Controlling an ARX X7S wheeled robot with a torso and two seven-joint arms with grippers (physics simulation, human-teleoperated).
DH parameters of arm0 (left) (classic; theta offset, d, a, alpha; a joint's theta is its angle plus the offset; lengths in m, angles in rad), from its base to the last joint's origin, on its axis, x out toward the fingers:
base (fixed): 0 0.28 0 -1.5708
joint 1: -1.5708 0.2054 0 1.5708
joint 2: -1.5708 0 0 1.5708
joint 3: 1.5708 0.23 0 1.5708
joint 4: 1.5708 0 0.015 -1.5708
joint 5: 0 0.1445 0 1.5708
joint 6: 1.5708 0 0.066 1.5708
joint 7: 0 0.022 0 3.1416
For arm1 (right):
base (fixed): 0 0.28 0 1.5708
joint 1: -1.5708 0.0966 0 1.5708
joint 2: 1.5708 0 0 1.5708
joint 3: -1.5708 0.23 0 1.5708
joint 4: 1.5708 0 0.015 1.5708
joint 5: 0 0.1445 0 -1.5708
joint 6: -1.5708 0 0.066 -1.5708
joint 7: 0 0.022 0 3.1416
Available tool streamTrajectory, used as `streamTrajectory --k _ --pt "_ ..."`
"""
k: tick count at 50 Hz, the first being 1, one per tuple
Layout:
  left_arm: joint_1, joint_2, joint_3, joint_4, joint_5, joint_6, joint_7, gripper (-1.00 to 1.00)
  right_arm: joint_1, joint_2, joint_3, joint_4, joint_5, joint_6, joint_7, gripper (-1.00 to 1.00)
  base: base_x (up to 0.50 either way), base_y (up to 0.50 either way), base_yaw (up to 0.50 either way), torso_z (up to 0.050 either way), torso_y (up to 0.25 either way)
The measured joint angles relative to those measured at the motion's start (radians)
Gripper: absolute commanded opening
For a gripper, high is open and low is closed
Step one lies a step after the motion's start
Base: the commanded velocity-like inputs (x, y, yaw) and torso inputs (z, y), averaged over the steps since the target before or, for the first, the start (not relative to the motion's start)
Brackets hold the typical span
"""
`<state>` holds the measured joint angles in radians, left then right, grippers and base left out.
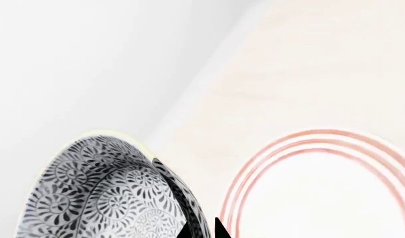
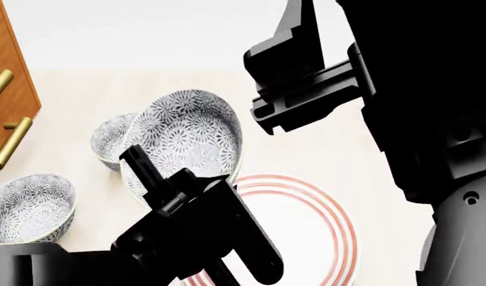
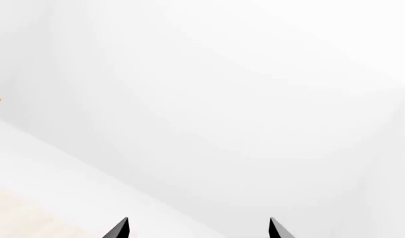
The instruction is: Put the bowl at the front on the plate.
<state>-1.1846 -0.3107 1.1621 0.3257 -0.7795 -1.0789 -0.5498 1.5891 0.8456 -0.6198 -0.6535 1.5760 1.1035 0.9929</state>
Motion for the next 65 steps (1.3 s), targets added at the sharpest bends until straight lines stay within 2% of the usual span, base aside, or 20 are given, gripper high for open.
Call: streamTrajectory --k 10,43,65 --pt "-0.040 0.019 0.031 -0.026 0.002 -0.019 0.039 -1.00 -0.015 0.011 0.003 -0.012 0.002 -0.012 0.009 1.00 0.00 0.00 0.00 0.000 0.001" --pt "-0.156 0.083 0.077 -0.237 -0.051 -0.031 0.279 -1.00 -0.028 0.043 0.010 -0.033 0.041 -0.029 0.051 1.00 0.00 0.00 0.00 0.000 0.000" --pt "-0.188 0.170 0.121 -0.395 -0.034 0.007 0.383 -1.00 0.016 0.024 -0.002 -0.006 0.037 -0.009 0.042 1.00 0.00 0.00 0.00 0.000 0.000"
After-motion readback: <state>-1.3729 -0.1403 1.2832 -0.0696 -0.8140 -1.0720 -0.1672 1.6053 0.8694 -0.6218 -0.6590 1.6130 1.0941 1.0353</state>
